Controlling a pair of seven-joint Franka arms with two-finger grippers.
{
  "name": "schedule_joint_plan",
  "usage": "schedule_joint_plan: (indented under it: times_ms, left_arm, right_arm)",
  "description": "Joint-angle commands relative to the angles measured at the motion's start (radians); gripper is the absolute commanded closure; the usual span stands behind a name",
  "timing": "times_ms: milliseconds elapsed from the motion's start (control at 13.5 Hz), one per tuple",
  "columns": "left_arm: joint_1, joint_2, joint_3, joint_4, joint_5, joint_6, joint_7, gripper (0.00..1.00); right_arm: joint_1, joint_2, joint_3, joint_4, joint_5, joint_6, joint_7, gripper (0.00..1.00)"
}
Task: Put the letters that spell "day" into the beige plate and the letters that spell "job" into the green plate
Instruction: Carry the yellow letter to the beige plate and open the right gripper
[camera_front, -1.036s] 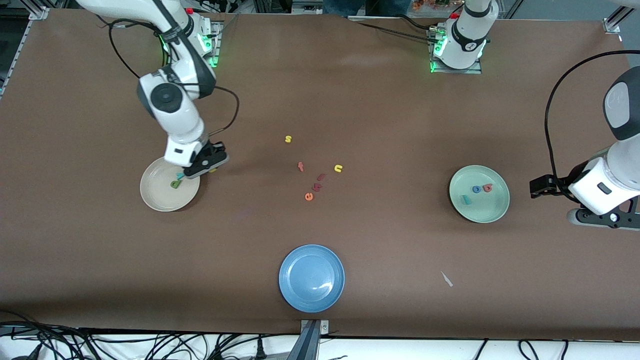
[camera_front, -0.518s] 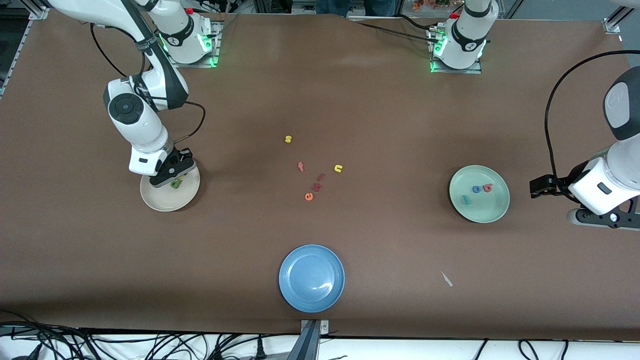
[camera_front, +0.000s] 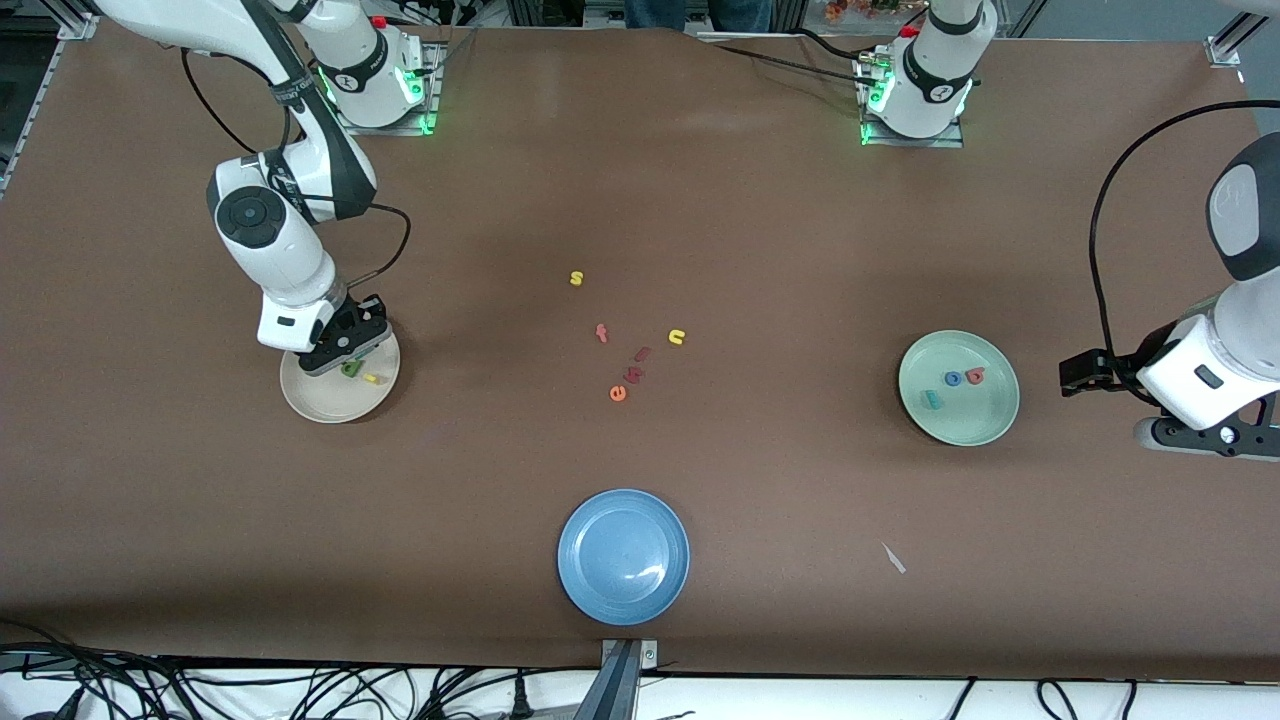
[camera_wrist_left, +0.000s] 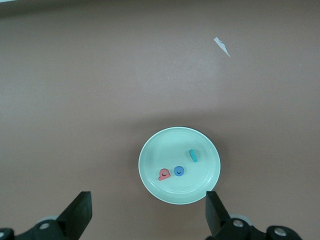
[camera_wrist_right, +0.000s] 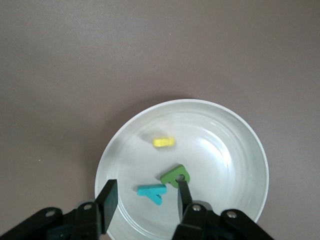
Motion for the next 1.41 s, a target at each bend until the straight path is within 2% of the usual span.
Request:
schedule_joint_plan:
  times_ms: [0,74,222,370,518,740,1036,1258,1332]
  left_arm:
    - [-0.005,-0.011,0.000,-0.006,0.016,-0.012,-0.010,0.00]
    - [-0.005,-0.011,-0.001,-0.006,0.016,-0.011,-0.010,0.00]
    - [-0.004,-0.011,-0.001,-0.006,0.016,-0.012,-0.010,0.00]
    - [-0.004,-0.011,-0.001,-0.004,0.016,-0.012,-0.010,0.00]
    - [-0.004,-0.013,-0.001,-0.006,0.015,-0.012,-0.008,0.00]
    - [0.001,-0.014,0.000,-0.006,-0.008,-0.012,-0.008,0.00]
    - [0.001,-0.014,0.000,-0.006,-0.008,-0.015,-0.008,0.00]
    - [0.001,-0.014,0.000,-0.006,-0.008,-0.015,-0.010,0.00]
    - [0.001,-0.014,0.000,-0.006,-0.008,-0.015,-0.010,0.00]
  right_arm:
    - [0.001,-0.006,-0.004,-0.007,0.032,0.011,-0.011,0.34]
    - [0.001,-0.011,-0.004,-0.006,0.038,0.010,-0.008,0.25]
    - [0.001,-0.019,-0.001,0.014,0.109,-0.025,-0.007,0.02]
    - [0.002,-0.037,0.003,0.048,0.182,-0.094,-0.002,0.01]
    - [0.002,-0.052,0.025,0.100,0.216,-0.178,0.068,0.00]
    - [0.005,-0.072,0.055,0.198,0.217,-0.345,0.186,0.00]
    - [0.004,-0.147,0.055,0.292,0.231,-0.546,0.187,0.00]
    - [0.005,-0.174,0.052,0.459,0.326,-0.784,0.187,0.00]
    - [0.004,-0.175,0.052,0.514,0.329,-0.853,0.187,0.00]
